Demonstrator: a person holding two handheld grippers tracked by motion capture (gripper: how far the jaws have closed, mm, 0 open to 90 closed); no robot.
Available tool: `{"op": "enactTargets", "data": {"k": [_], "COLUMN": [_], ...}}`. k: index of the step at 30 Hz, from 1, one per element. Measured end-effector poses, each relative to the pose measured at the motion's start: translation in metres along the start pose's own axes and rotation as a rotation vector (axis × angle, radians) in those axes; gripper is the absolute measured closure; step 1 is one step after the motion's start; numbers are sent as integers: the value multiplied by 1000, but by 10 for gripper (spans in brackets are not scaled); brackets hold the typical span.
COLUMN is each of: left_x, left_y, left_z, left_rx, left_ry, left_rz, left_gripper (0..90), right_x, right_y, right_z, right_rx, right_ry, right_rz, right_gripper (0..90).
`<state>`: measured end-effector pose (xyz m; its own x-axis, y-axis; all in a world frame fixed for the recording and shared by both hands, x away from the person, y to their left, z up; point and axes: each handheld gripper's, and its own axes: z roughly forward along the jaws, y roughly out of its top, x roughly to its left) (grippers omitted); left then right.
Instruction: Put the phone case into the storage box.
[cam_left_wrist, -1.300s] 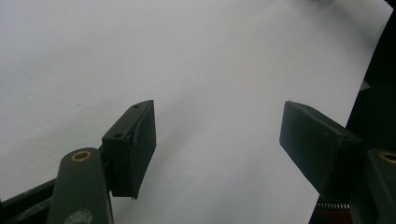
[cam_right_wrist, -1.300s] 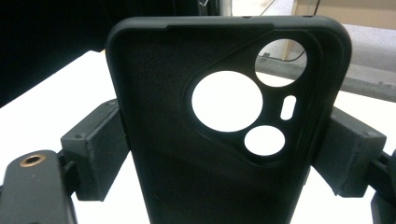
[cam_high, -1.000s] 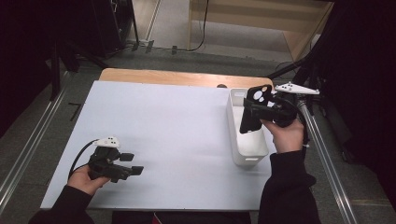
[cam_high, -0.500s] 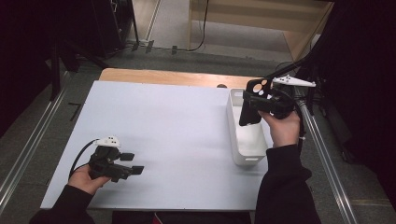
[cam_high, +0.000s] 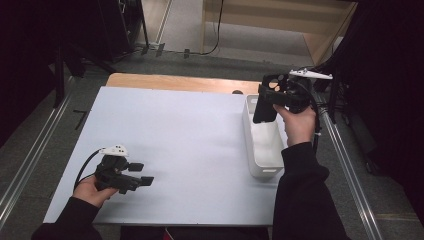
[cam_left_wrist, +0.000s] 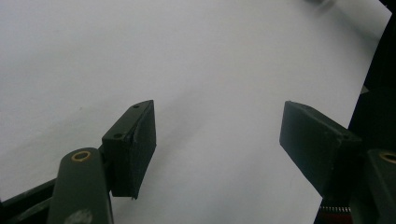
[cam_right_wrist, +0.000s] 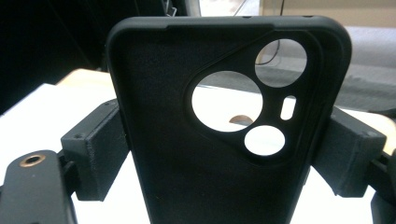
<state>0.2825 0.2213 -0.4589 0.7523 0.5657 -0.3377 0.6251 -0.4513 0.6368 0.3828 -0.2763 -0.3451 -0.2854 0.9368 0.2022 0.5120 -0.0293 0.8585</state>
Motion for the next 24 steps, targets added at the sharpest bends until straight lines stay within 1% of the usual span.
{"op": "enactTargets", "data": {"k": [1,5,6,12,15,17,21,24], "left_x": [0,-1,-1,0,-1,-1,-1,-1], "left_y": [0,1,1,1,1,1,1,1], "left_z": [0,1,1,1,1,2,2,2], "left_rx": [0,5,4,6,8,15,15,18], "left_ry": [-1,1,0,1,3,3,2,4], "left_rz": [1,5,7,5,8,9,10,9], "left_gripper": [270,270,270,270,270,270,270,270], "right_x": [-1,-1,-2,-7,-10,-11,-14,-15], "right_y": [2,10,11,20,24,28,34,38], "right_z": [2,8,9,18,21,25,33,38], "right_rx": [-2,8,8,13,-1,1,4,7], "right_ry": [1,-35,-37,-46,-17,-36,-37,-52], "right_rz": [7,-17,-19,6,27,12,33,37], "right_gripper": [125,125,125,124,124,124,124,124]}}
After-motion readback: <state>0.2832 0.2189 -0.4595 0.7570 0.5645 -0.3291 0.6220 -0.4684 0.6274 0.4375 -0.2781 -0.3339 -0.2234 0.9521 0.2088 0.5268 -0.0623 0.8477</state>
